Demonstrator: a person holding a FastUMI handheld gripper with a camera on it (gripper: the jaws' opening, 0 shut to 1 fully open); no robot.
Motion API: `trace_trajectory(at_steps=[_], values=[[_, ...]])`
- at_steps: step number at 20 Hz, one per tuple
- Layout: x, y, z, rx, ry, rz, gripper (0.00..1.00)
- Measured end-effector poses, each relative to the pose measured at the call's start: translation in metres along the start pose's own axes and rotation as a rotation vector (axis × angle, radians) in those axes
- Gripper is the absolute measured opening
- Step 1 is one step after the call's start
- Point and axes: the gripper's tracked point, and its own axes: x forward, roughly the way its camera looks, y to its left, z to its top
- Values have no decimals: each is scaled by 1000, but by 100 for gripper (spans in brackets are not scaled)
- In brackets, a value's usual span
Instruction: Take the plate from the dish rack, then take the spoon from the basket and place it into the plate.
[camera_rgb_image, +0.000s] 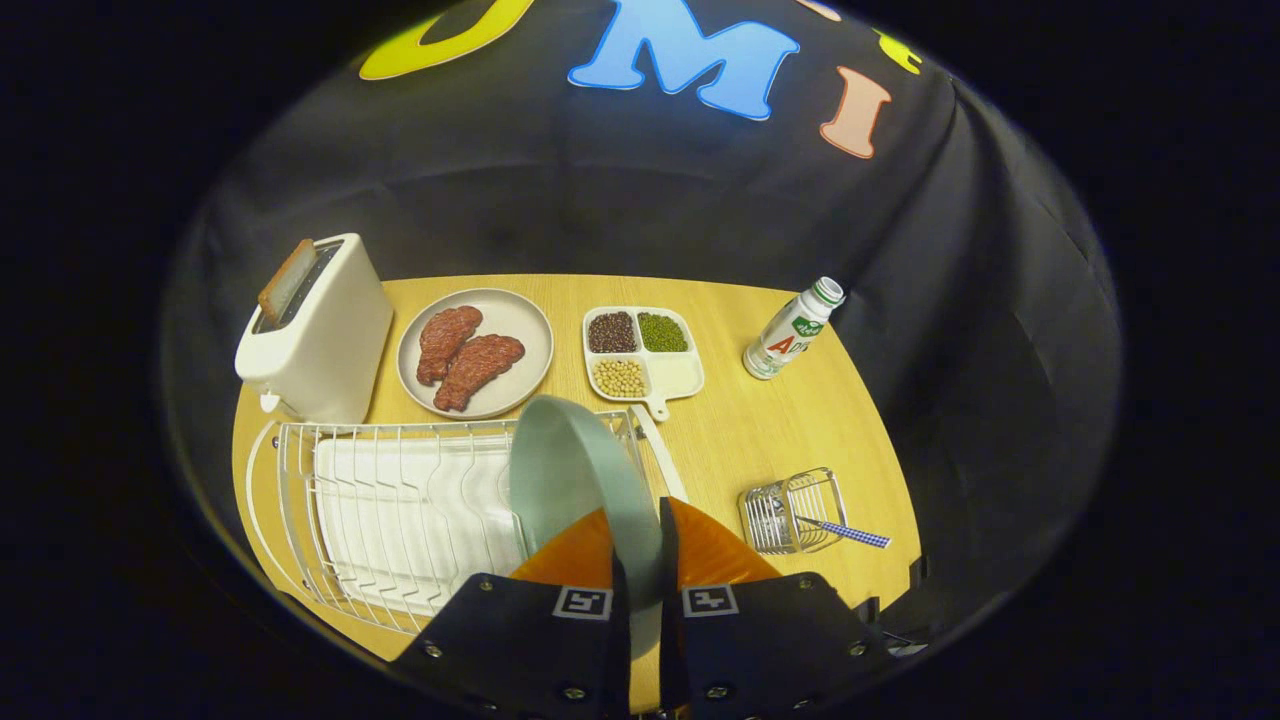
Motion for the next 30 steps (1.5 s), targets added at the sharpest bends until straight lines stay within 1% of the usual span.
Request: trace_trajectory(at_steps=[2,3,4,8,12,17,20,22,24,28,30], values=[[-4,0,-1,-9,-5,-12,11],[-7,-4,2,-5,-18,-27,11],[-11,-7,7,16,-39,-25,11],[-36,-18,35,49,-121,0,11],[-56,-45,36,92,-145,33,11],[-65,-88,11,140,-127,126,11],[-65,-121,-9,171,-98,150,11],[-65,-139,-21,189,-85,186,11],[-62,-161,-33,192,-74,203,11],[-57,-182,-60,201,-31,302,11],[-49,-195,-75,188,-13,318,11]])
